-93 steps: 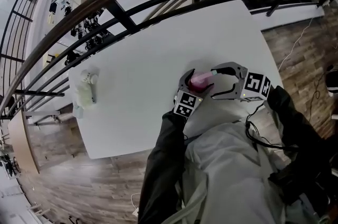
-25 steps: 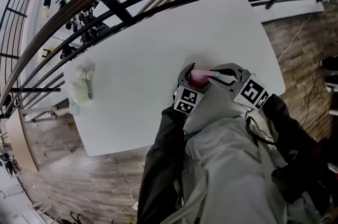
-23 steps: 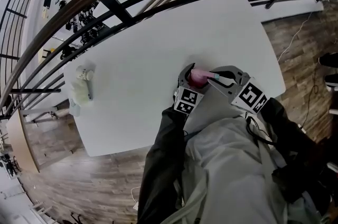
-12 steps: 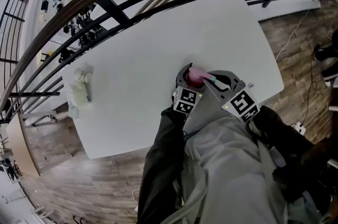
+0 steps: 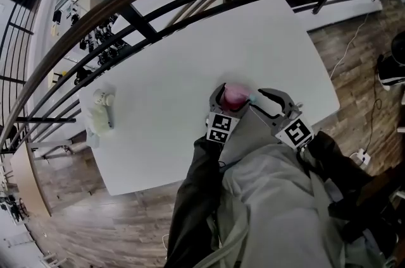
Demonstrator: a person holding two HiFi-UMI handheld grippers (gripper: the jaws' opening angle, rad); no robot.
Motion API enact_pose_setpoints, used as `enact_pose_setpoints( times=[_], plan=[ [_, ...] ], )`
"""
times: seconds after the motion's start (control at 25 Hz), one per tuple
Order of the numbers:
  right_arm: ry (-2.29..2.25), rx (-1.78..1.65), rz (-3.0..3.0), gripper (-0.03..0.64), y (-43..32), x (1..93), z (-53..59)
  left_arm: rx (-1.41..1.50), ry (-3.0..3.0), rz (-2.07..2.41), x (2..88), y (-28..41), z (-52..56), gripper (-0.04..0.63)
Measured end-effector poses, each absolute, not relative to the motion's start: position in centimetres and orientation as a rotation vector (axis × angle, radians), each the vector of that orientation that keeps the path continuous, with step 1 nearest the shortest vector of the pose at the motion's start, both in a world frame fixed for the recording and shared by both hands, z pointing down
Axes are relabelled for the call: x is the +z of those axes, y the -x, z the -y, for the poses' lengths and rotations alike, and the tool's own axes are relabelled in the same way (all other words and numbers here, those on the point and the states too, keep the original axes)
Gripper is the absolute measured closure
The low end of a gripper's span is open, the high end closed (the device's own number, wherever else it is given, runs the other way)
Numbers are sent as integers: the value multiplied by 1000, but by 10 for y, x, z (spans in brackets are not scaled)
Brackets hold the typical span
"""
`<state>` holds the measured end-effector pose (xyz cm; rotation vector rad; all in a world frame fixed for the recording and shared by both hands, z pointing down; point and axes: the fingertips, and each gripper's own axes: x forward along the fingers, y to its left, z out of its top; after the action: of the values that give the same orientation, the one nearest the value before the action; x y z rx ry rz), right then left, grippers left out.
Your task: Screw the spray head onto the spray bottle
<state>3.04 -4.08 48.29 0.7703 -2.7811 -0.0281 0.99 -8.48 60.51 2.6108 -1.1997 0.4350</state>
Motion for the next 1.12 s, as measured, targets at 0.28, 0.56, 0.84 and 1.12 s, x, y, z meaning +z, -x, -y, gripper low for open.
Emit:
enact_pose_setpoints(
  times=[0.28,0.56,0.84,1.12],
  plan=[
    [-965,235,2666,454,-91,527,45,422,-2562,1351,596,30,22,153],
    [-1111,249,2664,617,-91,530,57,246,-2378,1648,557,84,-8,588],
    [-1031,250,2667,620,-67,536,48,231,-2354,1609,565,70,-9,589],
    [-949,217,2671,620,-48,543,46,264,-2420,1539,562,49,-5,589]
  ],
)
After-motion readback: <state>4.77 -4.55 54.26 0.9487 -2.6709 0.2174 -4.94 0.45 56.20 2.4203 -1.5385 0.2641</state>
